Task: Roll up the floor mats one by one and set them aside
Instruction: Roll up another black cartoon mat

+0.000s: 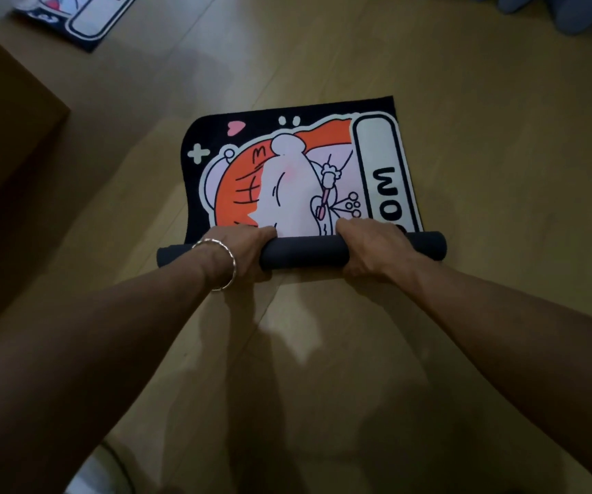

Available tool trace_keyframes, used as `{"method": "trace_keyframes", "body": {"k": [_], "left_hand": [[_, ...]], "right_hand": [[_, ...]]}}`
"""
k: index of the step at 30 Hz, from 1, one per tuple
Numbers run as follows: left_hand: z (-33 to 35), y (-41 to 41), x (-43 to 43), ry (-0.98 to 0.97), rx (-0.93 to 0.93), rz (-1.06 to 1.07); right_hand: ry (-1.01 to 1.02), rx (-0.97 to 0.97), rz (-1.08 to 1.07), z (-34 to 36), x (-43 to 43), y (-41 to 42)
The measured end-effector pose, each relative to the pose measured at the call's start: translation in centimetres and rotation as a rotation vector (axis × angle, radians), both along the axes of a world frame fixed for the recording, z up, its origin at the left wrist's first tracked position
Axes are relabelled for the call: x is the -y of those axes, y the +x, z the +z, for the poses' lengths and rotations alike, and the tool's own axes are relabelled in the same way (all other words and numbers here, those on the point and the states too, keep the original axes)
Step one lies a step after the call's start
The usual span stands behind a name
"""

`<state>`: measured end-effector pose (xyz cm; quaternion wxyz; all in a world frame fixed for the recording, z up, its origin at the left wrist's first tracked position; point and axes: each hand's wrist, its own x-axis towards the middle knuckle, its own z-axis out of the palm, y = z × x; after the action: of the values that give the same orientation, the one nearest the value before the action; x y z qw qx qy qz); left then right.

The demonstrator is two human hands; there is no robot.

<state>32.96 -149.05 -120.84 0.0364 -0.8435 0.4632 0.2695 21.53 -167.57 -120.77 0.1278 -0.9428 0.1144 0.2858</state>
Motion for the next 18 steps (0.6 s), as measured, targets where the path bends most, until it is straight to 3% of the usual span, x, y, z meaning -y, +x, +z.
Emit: {"method": "trace_keyframes", "body": {"k": [4,8,14,18], "left_hand": [[0.11,-0.34,0.07,-0.001,0.093,-0.042],[0.24,0.15,0.12,0.022,-0.030,0.033],[0.26,-0.27,0.13,0.005,0.084,-0.030],[0.81,-0.14,0.37,0.035,0.041,-0.025]], "right_hand": [[0.090,-0.141,-0.053,0.16,0.27,0.53],[-0.001,0.038,0.018,-0.03,0.01,0.20],[0.079,-0.127,-0.057,0.34,0.19,0.48],[-0.015,0.007,0.036,0.20,-0.33,0.11]]}}
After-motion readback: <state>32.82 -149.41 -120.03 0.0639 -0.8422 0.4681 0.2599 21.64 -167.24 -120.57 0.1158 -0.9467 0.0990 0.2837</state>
